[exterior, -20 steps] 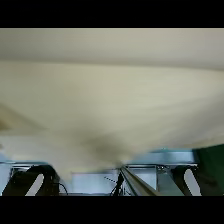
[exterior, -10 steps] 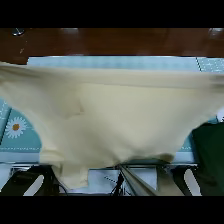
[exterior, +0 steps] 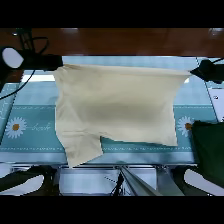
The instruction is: Fold the shirts.
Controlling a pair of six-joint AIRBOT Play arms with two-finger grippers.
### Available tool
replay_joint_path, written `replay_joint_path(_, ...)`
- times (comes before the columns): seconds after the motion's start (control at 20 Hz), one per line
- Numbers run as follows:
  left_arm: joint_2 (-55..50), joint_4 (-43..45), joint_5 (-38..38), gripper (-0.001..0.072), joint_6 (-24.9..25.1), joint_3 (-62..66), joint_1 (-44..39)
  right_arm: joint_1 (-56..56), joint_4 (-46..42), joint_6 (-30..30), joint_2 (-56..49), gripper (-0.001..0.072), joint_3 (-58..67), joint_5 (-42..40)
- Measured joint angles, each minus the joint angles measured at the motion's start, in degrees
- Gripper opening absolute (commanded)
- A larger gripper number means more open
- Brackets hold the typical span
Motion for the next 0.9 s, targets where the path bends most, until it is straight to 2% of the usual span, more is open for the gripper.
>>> replay_joint_path(0.25, -8.5, -1.0, 3.3, 0.0026, -5.2, 3.3, -0.1, 0.1, 2.8, 1.1, -15.6, 0.0019, 9.7, 0.4)
replay_joint_path(0.45, -10.5, -1.4, -0.2, 0.0026, -6.4, 4.0, 0.3, 0.0, 2.5, 1.0, -19.6, 0.0019, 12.2, 4.5)
replay_joint_path(0.55, -10.5, -1.4, -4.7, 0.0026, -4.9, 4.1, 1.0, -0.1, 1.7, -0.4, -19.8, 0.0019, 12.7, 9.2)
replay_joint_path(0.75, -11.0, -1.7, -16.3, 0.0026, 1.2, 1.4, 2.0, -0.2, -4.1, -2.2, -20.0, 0.002, 10.8, 18.8)
replay_joint_path(0.9, -11.1, -3.3, -19.4, 0.0038, 3.6, -4.3, 2.2, -0.2, -5.9, -2.4, -20.1, 0.0033, 5.5, 19.7)
